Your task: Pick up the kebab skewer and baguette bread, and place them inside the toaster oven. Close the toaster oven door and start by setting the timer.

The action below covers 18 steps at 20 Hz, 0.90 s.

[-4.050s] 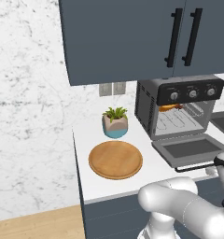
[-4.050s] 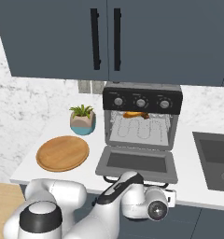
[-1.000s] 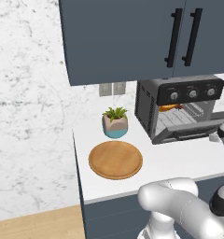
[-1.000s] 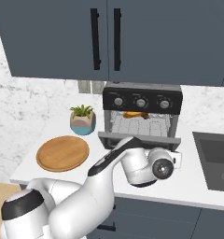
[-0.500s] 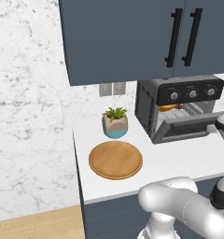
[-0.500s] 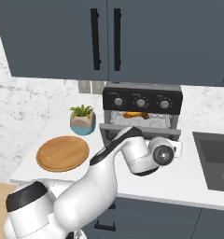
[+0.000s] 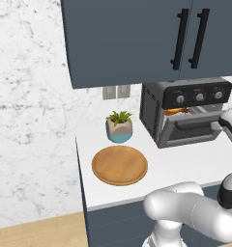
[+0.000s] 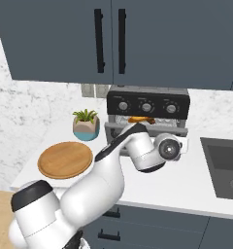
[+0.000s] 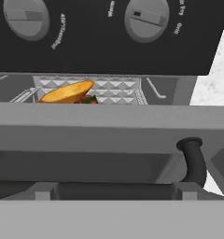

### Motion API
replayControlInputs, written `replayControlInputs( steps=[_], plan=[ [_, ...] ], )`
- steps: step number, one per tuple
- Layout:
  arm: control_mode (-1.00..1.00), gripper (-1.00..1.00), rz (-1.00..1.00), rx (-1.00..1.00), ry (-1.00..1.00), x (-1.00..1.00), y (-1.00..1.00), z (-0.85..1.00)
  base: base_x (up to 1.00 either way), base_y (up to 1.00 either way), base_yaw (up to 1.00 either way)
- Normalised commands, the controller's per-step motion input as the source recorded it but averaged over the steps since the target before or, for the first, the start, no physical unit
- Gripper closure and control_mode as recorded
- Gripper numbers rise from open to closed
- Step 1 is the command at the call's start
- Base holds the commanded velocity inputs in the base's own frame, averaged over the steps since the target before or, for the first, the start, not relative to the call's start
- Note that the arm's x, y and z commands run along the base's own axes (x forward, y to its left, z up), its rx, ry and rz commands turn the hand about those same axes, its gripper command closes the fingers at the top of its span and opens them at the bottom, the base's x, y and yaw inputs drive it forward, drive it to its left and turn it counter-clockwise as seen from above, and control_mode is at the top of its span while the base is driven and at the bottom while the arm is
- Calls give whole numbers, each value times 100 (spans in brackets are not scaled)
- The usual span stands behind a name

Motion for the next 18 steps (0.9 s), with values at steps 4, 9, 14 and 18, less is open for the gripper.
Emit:
replayControlInputs(
  steps=[4,9,14,18],
  plan=[
    [-100,-100,0,0,0,33,28,0,0,0,0],
    [-100,-100,0,0,0,34,29,0,0,0,0],
    [-100,-100,0,0,0,32,28,0,0,0,0],
    [-100,-100,0,0,0,30,24,0,0,0,0]
  ],
)
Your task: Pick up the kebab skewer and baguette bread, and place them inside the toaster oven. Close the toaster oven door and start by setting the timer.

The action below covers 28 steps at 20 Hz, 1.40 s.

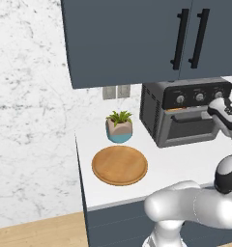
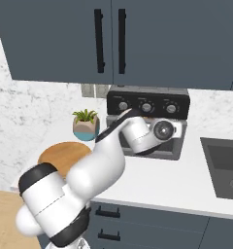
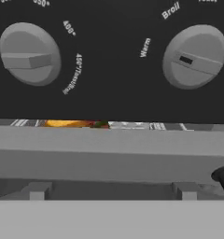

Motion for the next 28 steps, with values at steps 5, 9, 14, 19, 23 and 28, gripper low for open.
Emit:
replayControlInputs(
  steps=[5,9,14,19,23,28],
  plan=[
    [-100,-100,0,0,0,27,22,0,0,0,0],
    [-100,-100,0,0,0,22,19,0,0,0,0],
    [-100,-100,0,0,0,16,15,0,0,0,0],
    [-100,-100,0,0,0,11,12,0,0,0,0],
    [-100,-100,0,0,0,8,14,-6,0,0,0],
    [-100,-100,0,0,0,2,10,-23,0,0,0]
  ],
)
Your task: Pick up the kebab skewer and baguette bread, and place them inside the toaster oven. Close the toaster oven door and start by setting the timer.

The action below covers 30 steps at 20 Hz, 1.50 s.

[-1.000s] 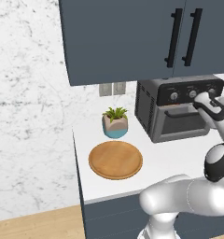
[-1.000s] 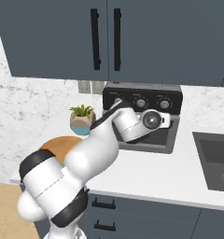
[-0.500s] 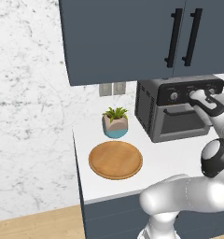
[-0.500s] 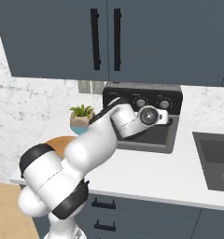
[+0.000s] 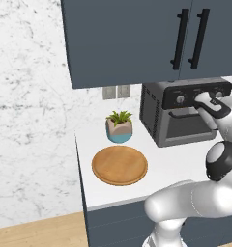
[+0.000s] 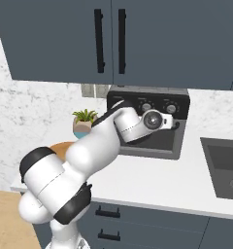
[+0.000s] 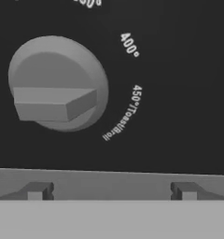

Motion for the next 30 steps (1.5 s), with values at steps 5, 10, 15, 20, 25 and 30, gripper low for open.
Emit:
replayControlInputs(
  steps=[5,10,15,20,25,30],
  plan=[
    [-100,-100,0,0,-4,0,5,-44,0,0,0],
    [-100,-100,0,0,-3,1,2,-8,0,0,0],
    [-100,-100,0,0,0,-30,-1,15,0,0,0],
    [-100,-100,0,0,0,-45,0,23,0,0,0],
    [-100,-100,0,0,0,-24,0,35,0,0,0],
    [-100,-100,0,0,0,-10,0,38,0,0,0]
  ],
)
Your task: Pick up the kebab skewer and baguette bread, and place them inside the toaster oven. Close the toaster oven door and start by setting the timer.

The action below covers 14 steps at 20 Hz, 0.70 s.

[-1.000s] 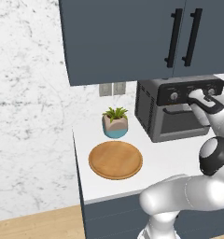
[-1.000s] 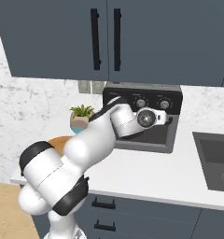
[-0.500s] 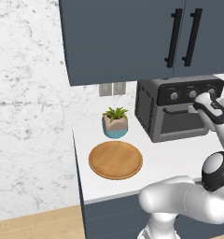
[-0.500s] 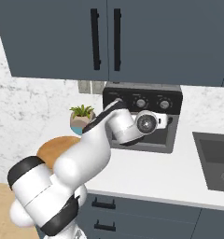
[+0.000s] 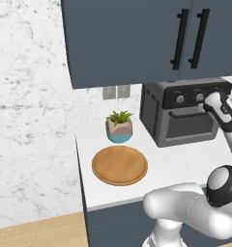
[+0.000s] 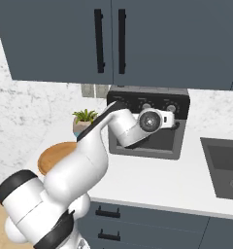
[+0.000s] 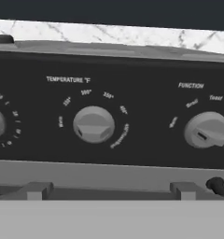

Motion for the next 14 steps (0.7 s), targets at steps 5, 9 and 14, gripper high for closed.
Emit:
replayControlInputs(
  steps=[5,9,14],
  plan=[
    [-100,-100,0,0,-2,-45,0,2,0,0,0],
    [-100,-100,0,1,-14,-43,6,0,0,0,0],
    [-100,-100,0,11,-27,-30,23,2,0,0,0]
  ],
)
